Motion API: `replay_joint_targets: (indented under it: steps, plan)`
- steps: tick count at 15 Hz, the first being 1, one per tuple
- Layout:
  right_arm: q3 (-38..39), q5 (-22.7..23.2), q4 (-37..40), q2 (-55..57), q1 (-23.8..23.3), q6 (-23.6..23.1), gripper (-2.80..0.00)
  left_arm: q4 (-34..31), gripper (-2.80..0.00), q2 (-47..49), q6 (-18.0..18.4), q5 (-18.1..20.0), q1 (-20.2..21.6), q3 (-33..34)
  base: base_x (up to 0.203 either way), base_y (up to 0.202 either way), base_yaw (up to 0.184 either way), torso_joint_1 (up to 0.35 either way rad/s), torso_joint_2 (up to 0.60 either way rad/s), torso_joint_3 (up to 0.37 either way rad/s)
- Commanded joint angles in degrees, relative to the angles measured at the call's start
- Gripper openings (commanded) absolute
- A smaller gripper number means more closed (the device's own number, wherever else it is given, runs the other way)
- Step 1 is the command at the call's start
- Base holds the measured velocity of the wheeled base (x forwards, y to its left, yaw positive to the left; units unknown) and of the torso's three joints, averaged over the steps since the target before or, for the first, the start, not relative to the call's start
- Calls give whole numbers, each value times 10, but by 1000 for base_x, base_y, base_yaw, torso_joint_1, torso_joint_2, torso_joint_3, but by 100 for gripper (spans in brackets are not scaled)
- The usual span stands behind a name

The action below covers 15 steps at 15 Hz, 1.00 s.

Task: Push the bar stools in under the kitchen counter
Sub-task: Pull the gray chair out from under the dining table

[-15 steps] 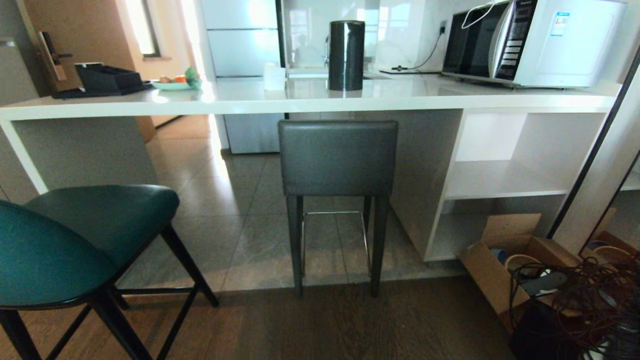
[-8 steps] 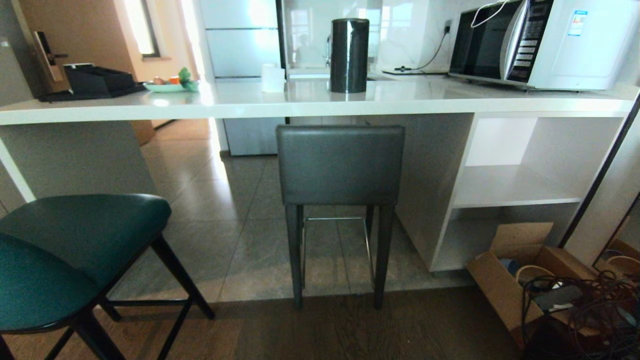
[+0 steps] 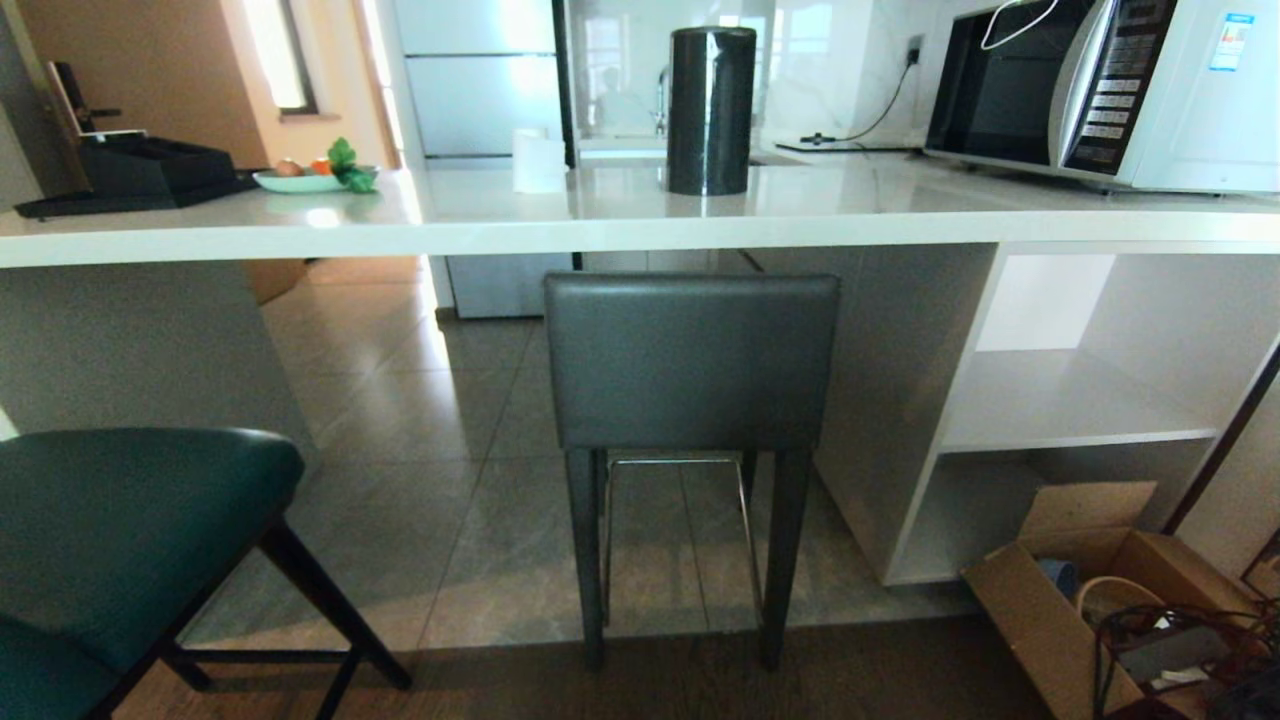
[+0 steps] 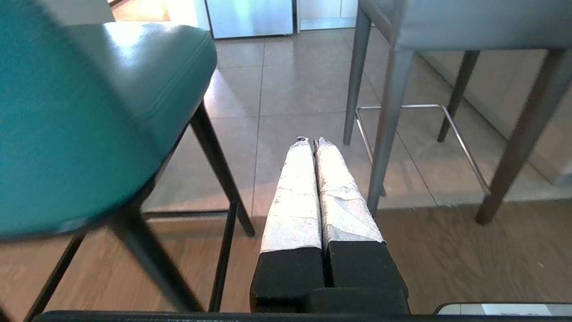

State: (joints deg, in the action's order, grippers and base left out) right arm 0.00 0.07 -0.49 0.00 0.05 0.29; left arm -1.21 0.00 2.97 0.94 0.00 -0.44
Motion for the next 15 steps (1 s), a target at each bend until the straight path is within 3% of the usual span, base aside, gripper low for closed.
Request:
replay_joint_targets:
  steps: [1,15]
  plan:
    - [3,0,0,1,0,1,-280,0,-280,1,0,0,0,0,195,0,0,3,2,2]
    - [3,0,0,1,0,0,-280,0,-280,1,0,0,0,0,193,0,1,4,3,1]
